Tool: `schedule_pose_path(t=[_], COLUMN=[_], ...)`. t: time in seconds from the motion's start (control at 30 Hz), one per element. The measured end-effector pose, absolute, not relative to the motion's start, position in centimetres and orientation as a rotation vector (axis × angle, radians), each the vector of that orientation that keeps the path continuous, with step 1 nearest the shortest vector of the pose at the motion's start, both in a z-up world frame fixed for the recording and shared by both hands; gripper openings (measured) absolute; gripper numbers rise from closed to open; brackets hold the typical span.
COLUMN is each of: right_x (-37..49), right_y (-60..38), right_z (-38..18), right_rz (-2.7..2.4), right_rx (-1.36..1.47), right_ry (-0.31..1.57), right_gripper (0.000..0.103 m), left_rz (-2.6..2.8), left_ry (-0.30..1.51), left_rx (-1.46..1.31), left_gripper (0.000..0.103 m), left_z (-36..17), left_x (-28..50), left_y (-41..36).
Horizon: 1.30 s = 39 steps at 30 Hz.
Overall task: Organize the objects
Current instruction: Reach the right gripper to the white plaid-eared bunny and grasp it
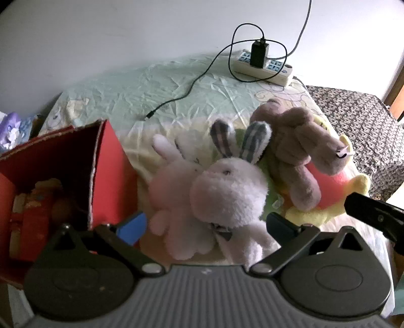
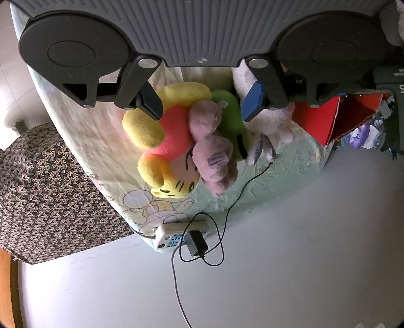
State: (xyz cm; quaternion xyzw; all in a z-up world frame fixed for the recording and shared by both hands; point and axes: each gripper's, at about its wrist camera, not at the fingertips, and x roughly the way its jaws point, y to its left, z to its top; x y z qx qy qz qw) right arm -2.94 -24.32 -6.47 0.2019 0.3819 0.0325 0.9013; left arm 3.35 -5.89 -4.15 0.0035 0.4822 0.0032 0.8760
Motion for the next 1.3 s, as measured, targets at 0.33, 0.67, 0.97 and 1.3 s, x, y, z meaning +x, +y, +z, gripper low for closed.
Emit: schedule_pose_path(t=[0.33,0.67,0.97,1.3], right_x=[-0.4,0.0,-0.2,0.6], right_y=[-24.4,-24.8,-25.7,-28.0], right_z=[-7.1,-8.4,-8.3,-6.8], right_rz=[0.119,0.175,0.262,0.3], right_rx=[0.437,0.444,0.493,0.551], right_ry=[0.799,0.801,0.761,0.662], right_gripper=[0.068,0.066,0.055,0.043], left_rz=[0.035,0.051,-0.059,-0.239], left_ry=[0.992,1.009,0.971,0.93], left_rx=[0.024,0.016,-0.022,-0.12], left_gripper=[0.101,0.101,0.096,0.092], left_z=[-3.7,-4.0,-2.7,-1.6], left_x=[4.0,4.2,3.9,3.7], left_y=[-6.2,-6.0,-5.7,-6.2])
